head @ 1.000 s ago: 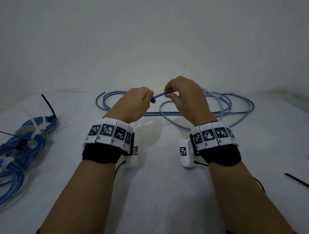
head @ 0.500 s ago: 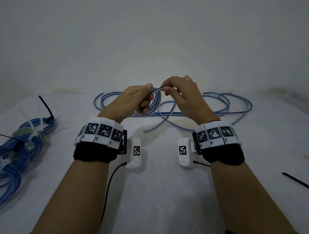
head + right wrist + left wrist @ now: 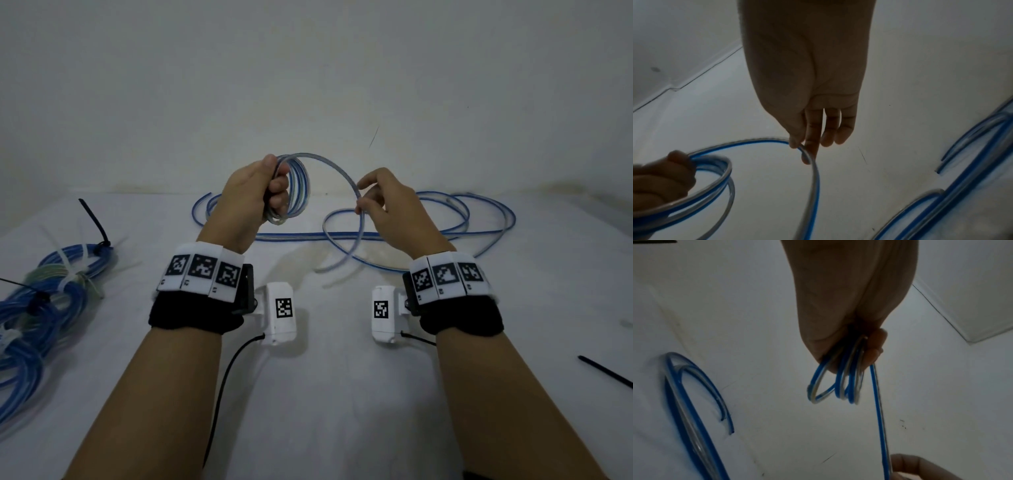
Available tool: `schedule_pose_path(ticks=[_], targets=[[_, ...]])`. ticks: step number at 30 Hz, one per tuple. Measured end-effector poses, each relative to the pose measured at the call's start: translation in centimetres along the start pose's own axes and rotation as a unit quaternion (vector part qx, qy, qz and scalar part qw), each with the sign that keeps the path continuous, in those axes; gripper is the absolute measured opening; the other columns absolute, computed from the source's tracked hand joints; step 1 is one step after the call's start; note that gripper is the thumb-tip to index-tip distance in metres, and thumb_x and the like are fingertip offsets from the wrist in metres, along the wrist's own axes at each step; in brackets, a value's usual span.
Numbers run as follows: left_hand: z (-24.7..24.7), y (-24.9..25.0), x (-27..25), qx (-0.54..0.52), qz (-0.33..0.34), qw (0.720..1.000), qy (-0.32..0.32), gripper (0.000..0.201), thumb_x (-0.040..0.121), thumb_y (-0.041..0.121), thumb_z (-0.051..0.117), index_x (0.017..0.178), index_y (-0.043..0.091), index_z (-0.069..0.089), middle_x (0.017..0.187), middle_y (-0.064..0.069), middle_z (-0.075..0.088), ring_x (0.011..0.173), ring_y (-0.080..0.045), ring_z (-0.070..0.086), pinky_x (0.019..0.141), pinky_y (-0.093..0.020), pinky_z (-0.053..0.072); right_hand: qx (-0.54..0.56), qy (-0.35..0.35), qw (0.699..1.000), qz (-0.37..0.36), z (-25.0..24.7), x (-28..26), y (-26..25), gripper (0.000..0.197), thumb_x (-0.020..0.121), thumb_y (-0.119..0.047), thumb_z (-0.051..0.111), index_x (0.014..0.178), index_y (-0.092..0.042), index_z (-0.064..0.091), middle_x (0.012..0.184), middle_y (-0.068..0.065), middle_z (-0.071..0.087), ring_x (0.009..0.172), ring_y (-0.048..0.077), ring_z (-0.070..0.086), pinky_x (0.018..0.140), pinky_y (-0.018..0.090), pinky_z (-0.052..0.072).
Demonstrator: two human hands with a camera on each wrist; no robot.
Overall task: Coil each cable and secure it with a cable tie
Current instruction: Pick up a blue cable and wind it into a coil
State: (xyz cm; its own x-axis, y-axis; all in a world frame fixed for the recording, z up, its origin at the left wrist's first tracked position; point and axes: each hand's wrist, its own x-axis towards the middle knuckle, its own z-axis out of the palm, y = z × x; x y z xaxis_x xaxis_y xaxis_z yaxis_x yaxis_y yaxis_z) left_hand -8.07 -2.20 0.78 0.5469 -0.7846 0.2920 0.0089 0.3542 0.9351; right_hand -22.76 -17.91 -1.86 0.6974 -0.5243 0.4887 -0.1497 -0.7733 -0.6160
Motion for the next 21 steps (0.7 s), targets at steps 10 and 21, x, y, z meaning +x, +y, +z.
schedule_pose_path(ticks=[10, 21], targets=[[0.0, 0.0, 0.7, -0.139, 0.0, 0.99, 0.026, 0.031, 0.102, 0.019, 0.026, 0.083, 0.013, 0.05, 0.056, 0.008, 0.045, 0.051, -0.008, 0.039, 0.054, -0.019, 0.036, 0.127, -0.097, 0.987, -0.021, 1.7, 0.0, -1.7, 0.037, 0.087, 0.015, 0.036, 0.102, -0.004, 0.064, 0.087, 0.006, 0.061, 0.073, 0.012, 0.059, 0.068, 0.026, 0.056], [2.0, 1.0, 0.0, -0.207, -0.034, 0.977, 0.023, 0.032, 0.101, 0.016, 0.03, 0.075, 0.011, 0.047, 0.054, 0.004, 0.051, 0.046, -0.01, 0.048, 0.051, -0.019, 0.044, 0.08, -0.101, 0.989, -0.07, 1.6, -1.2, -4.1, 0.005, 0.085, -0.007, 0.064, 0.085, -0.008, 0.069, 0.063, -0.005, 0.06, 0.053, 0.012, 0.056, 0.058, 0.028, 0.051]])
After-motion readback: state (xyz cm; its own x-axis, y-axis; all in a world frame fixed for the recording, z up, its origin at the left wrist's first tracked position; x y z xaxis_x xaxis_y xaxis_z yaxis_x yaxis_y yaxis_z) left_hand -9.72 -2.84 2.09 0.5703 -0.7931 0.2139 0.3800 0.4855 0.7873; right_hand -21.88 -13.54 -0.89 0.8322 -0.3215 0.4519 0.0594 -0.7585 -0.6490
